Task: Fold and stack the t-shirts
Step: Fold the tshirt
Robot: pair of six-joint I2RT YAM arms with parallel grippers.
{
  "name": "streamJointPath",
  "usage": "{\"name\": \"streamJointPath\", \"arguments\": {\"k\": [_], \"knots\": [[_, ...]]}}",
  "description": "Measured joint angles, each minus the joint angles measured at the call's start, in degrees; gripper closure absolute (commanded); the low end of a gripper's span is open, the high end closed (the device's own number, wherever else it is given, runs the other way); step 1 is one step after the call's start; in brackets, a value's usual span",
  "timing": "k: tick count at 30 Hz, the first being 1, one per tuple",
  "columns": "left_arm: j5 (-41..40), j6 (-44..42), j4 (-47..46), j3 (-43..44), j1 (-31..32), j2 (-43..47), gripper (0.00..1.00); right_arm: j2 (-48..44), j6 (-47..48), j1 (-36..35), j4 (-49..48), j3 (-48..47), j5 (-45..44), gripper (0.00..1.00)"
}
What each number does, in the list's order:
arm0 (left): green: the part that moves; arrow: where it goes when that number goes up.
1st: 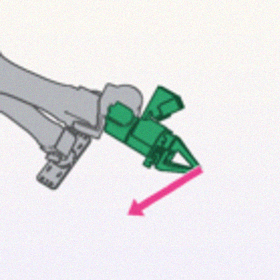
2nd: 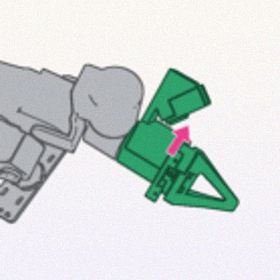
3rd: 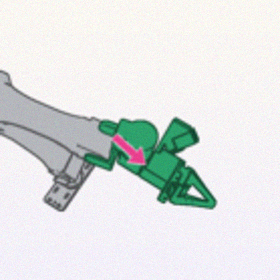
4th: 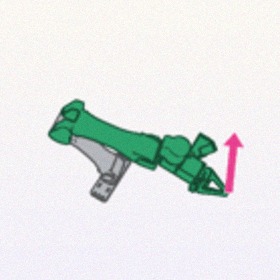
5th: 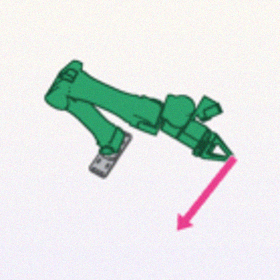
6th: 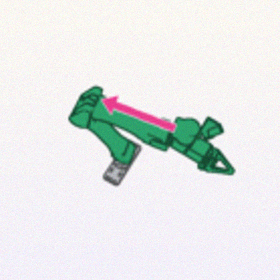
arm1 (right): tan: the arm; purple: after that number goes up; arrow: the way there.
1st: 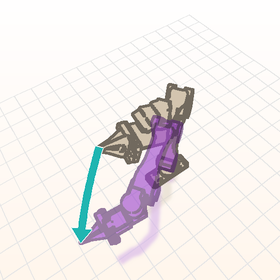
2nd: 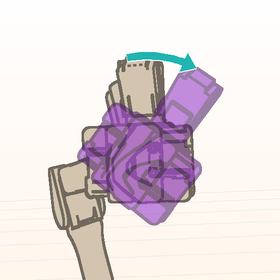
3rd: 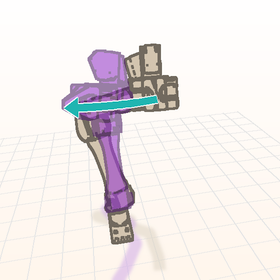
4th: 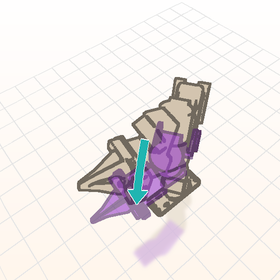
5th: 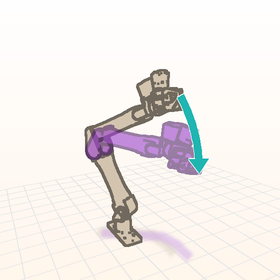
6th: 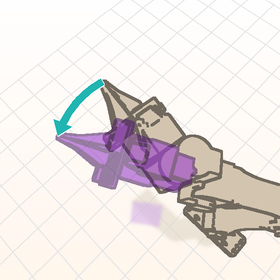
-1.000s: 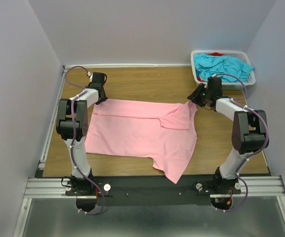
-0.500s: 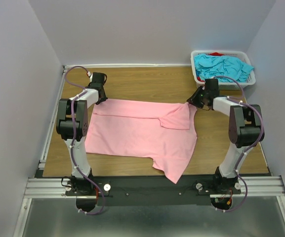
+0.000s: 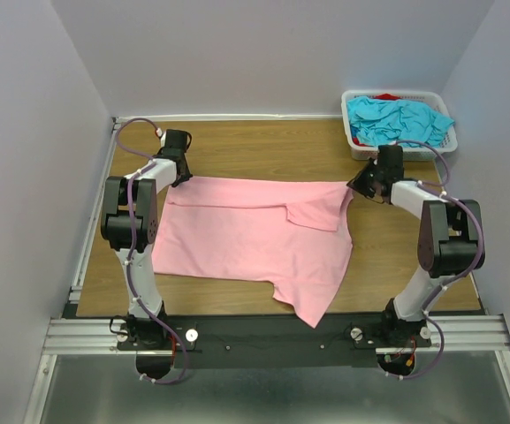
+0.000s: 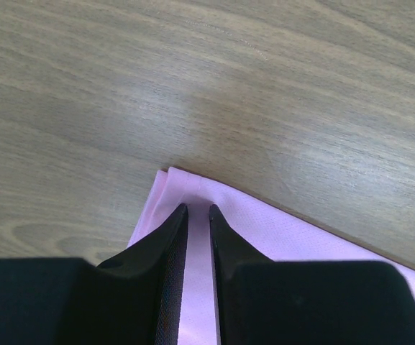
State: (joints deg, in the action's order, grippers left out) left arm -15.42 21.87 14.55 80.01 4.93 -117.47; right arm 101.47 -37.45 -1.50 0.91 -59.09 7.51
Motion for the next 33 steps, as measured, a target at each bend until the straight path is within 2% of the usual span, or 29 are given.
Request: {"name": "streamJointPath", "arguments": {"k": [11,14,15,19,33], "knots": [[-0.44,0.00,-0.22,0.13,0.02,-0.22,0.74,-1.16,1.53,0.85,0.02,4.13,-0.44,0.94],[-0.46,-0.02,-0.31,0.15,0.00,-0.26,0.74,-0.33,2.19,0.85,-0.11,4.13,-0.46,0.84],[-0.48,-0.02,-0.33,0.15,0.00,-0.26,0.74,0.26,2.64,0.85,-0.17,4.09,-0.46,0.77],[-0.52,-0.04,-0.39,0.15,0.00,-0.26,0.74,1.18,3.78,0.96,-0.17,3.96,0.13,0.70],[-0.70,-0.70,-0.63,0.13,0.00,-0.28,0.70,1.64,4.59,2.25,-0.24,-1.86,2.29,0.69]]}}
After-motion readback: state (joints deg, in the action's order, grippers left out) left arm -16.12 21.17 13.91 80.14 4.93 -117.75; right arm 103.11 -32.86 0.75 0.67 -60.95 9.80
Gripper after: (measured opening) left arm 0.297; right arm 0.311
